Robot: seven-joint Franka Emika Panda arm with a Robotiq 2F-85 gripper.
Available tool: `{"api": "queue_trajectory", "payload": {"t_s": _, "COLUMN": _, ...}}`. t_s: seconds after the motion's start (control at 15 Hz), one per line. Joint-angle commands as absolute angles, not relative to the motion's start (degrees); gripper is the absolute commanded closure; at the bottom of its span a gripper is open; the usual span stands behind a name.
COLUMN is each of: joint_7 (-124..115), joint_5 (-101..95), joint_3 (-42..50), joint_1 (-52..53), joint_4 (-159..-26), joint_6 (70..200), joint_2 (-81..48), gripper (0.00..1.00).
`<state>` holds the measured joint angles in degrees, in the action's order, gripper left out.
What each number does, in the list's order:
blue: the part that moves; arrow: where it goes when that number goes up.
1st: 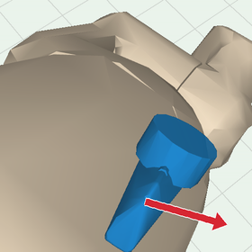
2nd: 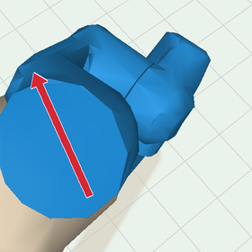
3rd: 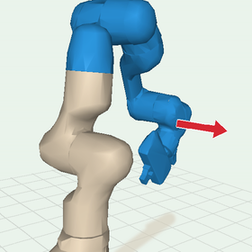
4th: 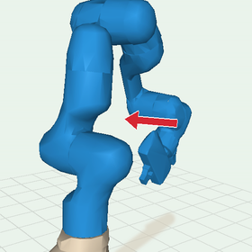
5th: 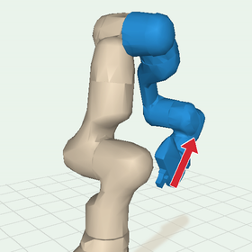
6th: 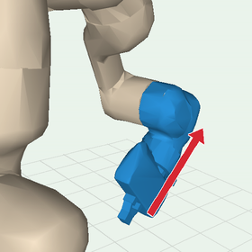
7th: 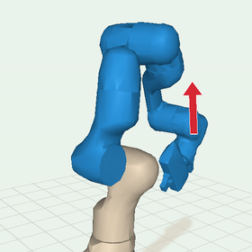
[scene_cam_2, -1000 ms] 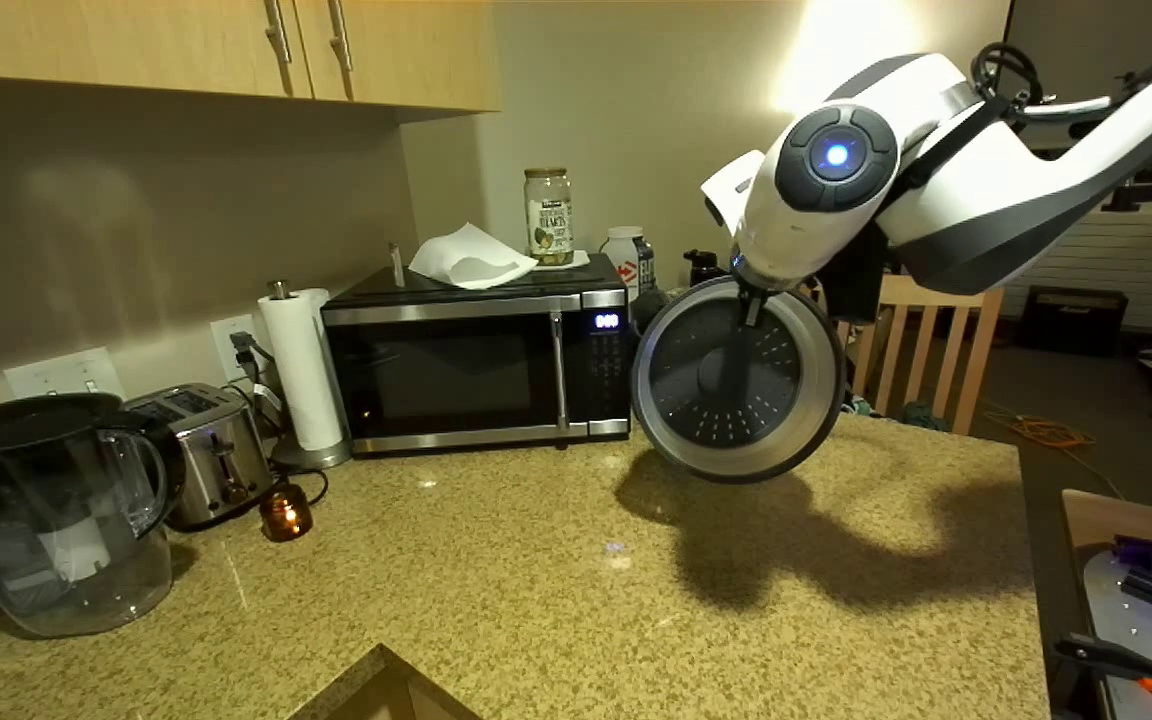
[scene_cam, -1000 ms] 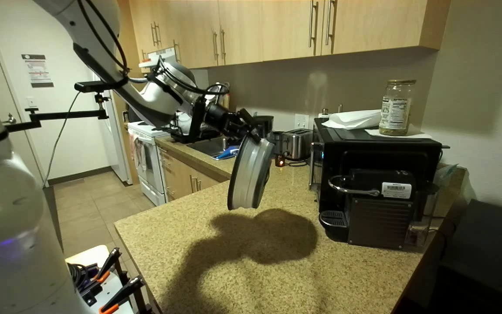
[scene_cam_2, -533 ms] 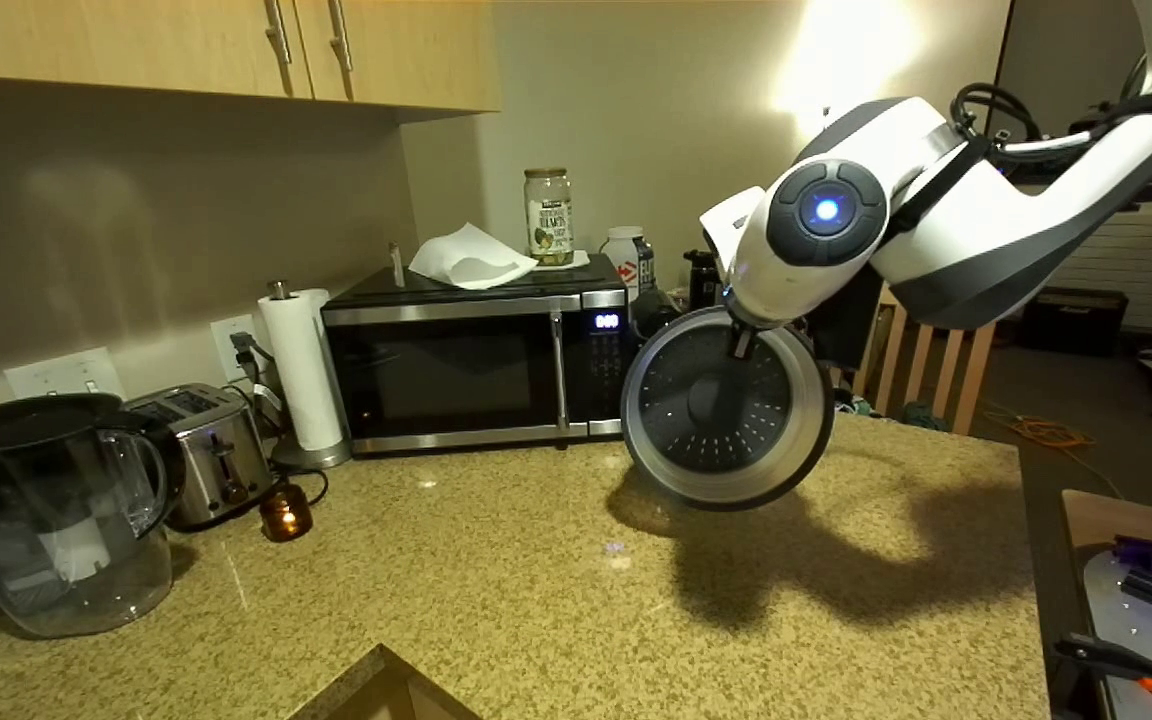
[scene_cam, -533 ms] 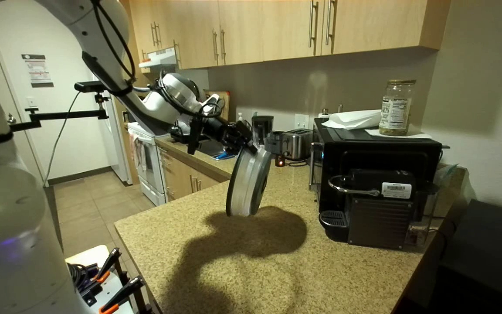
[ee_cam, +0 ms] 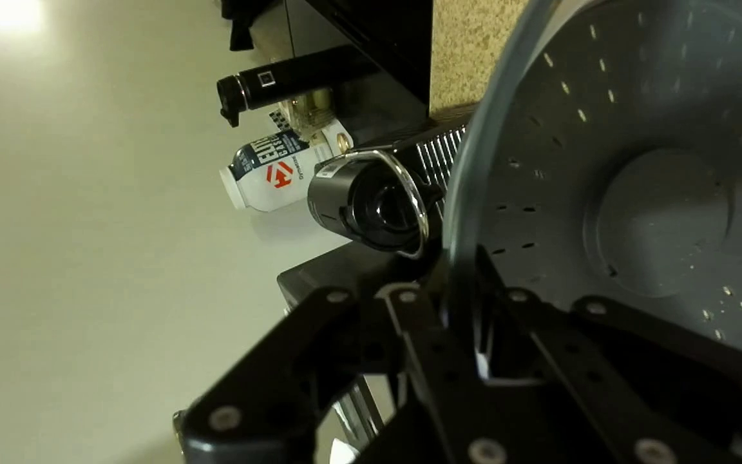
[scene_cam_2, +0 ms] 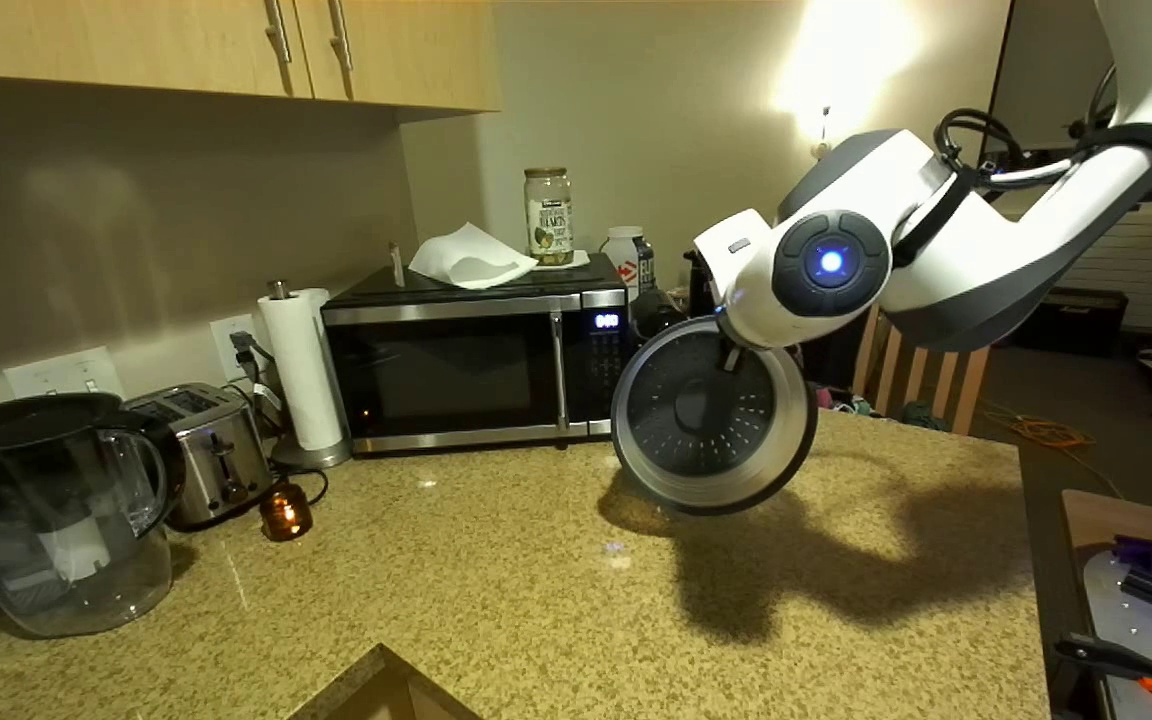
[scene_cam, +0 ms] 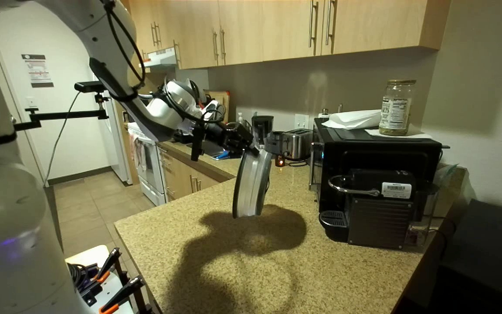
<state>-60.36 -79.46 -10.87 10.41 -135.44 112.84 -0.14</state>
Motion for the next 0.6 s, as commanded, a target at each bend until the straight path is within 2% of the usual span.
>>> {"api": "queue_trajectory", "payload": {"t_s": 0.0, "joint_7": -63.5, "joint_5": -85.0, "joint_3": -11.0, "joint_1": 10.8, "joint_4": -136.7, "joint_6": 110.4, "joint_2": -0.6, "gripper": 0.96}}
{"api": "queue_trajectory", "payload": {"t_s": 0.53, "joint_7": -67.6, "joint_5": -93.1, "joint_3": -11.4, "joint_1": 11.4, "joint_4": -139.1, "joint_6": 105.8, "joint_2": -2.9, "gripper": 0.96}}
